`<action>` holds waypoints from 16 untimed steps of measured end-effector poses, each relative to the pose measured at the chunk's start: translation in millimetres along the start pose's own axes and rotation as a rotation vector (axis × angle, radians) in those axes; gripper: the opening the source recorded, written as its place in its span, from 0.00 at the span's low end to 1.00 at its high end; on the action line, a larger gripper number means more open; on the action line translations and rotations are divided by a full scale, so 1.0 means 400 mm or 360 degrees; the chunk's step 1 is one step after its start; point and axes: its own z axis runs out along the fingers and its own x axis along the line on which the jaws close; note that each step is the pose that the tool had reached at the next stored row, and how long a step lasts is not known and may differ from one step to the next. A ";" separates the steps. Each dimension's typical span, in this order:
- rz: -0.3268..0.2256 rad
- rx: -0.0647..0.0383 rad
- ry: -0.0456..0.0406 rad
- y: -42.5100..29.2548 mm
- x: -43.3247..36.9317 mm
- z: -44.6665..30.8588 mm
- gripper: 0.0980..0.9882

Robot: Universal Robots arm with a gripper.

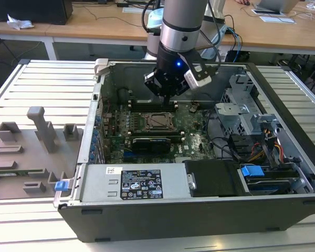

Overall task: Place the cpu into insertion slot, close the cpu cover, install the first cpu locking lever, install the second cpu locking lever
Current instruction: 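Install the second cpu locking lever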

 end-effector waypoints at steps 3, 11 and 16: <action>0.0000 0.0000 0.0000 -0.025 0.002 0.000 0.01; 0.0000 -0.0011 -0.0001 -0.101 0.008 0.055 0.01; -0.0003 -0.0079 -0.0006 -0.110 0.018 0.078 0.01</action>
